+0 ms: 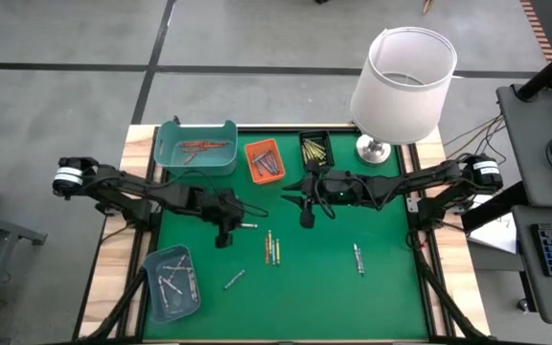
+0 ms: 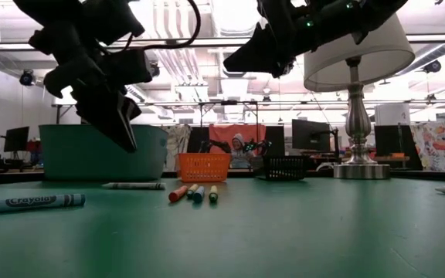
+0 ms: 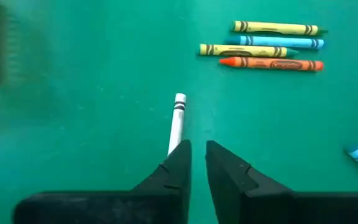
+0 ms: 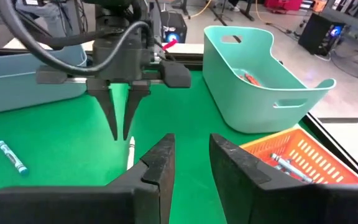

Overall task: Sort crayons
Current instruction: Put the white crayon into the blue bin

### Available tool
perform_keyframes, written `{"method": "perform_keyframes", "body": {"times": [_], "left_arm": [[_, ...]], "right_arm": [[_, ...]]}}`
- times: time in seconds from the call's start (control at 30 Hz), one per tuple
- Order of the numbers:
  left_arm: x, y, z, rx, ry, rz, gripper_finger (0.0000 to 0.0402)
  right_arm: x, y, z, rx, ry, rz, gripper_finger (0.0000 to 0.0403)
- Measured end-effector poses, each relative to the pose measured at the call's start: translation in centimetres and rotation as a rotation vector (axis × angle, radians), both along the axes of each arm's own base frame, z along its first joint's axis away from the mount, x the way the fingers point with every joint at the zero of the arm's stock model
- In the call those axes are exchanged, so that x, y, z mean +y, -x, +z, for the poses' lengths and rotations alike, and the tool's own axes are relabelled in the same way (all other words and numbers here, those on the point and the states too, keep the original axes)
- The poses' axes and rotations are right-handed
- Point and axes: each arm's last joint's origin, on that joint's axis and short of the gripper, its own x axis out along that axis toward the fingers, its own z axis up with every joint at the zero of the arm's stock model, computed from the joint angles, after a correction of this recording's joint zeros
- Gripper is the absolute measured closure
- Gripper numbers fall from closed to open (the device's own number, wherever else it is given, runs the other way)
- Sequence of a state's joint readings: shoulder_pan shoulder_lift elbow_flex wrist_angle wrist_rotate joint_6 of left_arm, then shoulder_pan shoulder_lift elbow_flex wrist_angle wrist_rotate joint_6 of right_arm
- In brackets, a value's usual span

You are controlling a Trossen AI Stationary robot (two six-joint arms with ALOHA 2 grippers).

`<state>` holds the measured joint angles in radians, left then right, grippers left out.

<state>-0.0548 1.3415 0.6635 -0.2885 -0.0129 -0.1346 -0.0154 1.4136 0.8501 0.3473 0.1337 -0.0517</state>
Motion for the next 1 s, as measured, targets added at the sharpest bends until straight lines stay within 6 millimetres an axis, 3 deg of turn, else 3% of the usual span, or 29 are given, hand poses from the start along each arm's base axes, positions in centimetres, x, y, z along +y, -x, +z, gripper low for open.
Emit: {"method": "perform_keyframes", "body": {"times": [0.3,0.5,0.77,1.0], "left_arm": [[0.0,0.2,-1.6,-0.029,-0.023,-0.002,0.0271],[0.1,0.1,-3.3,-0.044,-0.061,0.026,0.0238],[0.1,-0.7,-5.8,0.025,-0.07,0.021,0.0252],[0.1,-1.0,-6.5,0.051,-0.088,0.023,0.0338]], "right_arm": [[0.0,0.0,0.0,-0.001,0.0,0.0,0.0312],[0.0,0.0,0.0,-0.001,0.0,0.0,0.0313],[0.0,0.0,0.0,-0.002,0.0,0.0,0.0313],[0.0,0.0,0.0,-0.002,0.003,0.001,0.0323]]}}
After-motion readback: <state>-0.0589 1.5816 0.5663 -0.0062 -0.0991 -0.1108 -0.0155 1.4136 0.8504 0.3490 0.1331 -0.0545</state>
